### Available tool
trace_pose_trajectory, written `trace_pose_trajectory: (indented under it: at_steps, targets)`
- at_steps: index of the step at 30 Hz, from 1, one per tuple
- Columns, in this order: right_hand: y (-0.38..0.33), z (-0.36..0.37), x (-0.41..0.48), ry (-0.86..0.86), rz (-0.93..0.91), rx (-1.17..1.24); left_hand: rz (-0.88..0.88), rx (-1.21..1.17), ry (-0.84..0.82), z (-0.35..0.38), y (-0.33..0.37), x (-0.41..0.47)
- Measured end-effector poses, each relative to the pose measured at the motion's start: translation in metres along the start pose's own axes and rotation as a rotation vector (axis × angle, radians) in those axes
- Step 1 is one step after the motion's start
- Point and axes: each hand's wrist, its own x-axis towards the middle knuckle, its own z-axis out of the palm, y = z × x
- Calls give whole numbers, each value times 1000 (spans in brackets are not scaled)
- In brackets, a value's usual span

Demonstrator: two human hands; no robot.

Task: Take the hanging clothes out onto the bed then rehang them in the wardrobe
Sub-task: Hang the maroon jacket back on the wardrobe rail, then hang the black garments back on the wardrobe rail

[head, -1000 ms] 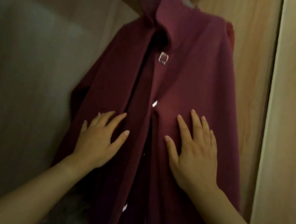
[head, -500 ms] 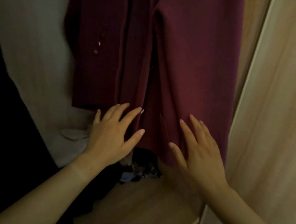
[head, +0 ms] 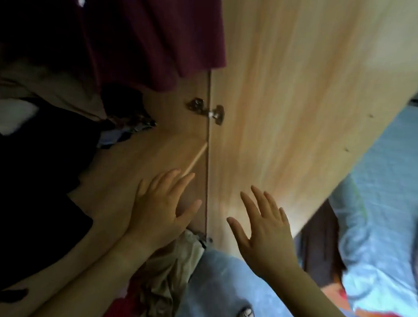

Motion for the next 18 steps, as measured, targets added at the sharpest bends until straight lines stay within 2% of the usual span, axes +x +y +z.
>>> trace_pose_trajectory:
  at_steps: [5, 12, 18]
  targets:
    - [59, -7, -99, -70, 254, -20, 148, -101, -272, 58, 79, -29]
    - [158, -41, -207, -59, 628, 27, 526, -166, -432, 124, 226, -46]
    - [277, -94, -312, 12, 939, -2, 783, -229, -549, 191, 403, -70]
